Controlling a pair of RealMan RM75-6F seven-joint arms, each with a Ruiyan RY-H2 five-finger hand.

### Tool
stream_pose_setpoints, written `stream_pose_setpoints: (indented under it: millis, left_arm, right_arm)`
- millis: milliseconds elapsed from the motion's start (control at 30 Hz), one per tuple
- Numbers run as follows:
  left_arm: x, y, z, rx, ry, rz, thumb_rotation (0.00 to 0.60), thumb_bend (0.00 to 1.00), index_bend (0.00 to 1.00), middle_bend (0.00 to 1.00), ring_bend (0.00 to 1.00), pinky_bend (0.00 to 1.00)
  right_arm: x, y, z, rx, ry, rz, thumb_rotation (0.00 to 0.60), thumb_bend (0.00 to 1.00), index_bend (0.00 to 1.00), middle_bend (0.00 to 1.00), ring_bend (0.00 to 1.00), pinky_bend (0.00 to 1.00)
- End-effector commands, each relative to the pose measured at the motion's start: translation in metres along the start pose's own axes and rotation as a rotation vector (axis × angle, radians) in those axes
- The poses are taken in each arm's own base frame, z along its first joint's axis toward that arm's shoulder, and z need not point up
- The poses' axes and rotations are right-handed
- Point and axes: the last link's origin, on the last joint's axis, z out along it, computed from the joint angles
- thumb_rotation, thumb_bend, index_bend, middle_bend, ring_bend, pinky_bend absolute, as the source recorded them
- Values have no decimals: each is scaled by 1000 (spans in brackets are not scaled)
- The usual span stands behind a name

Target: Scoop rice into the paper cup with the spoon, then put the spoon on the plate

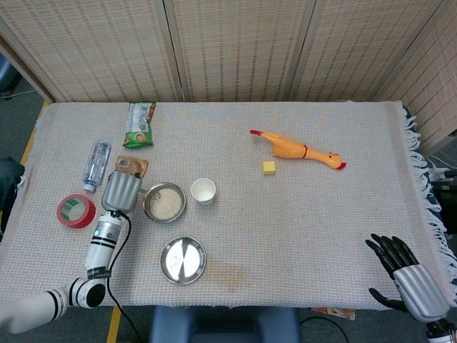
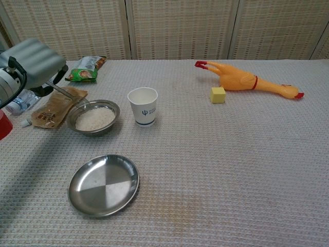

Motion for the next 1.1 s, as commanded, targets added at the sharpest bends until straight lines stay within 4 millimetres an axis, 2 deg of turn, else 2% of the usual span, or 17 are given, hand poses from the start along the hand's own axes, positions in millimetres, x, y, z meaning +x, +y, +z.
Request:
stream_pose_setpoints:
  millis: [33, 167, 367, 600, 1000, 1100]
  left_arm:
    - [-1, 8, 0, 17, 31, 59, 600, 585, 767, 1000, 1000, 1000]
    - [-8, 14, -3, 12, 28, 97, 600, 579, 724, 1000, 1000, 1000]
    - [-18, 16, -5, 14, 30, 138, 600, 568, 724, 1000, 1000, 1000]
    - [-19, 19, -10, -2, 30, 120, 600, 568, 727, 1000, 1000, 1000]
    - [-18, 22, -12, -65, -50, -55, 600, 562, 742, 1000, 1000, 1000]
    - [-21, 24, -13, -83, -121, -181, 600, 557, 747, 1000, 1000, 1000]
  right_arm:
    - [1, -1, -1, 14, -20, 15, 600, 118, 0, 0, 0, 0]
    - [1, -1, -4, 2, -48, 21, 600, 118, 0, 0, 0, 0]
    - [3, -4, -7, 21, -49, 30, 600, 118, 0, 0, 0, 0]
    - [4, -4, -8, 23, -43, 32, 600, 118, 0, 0, 0, 0]
    - [6, -4, -10, 19, -19, 26, 600, 119, 0, 0, 0, 0]
    - [5, -3, -9, 12, -15, 18, 600, 118, 0, 0, 0, 0]
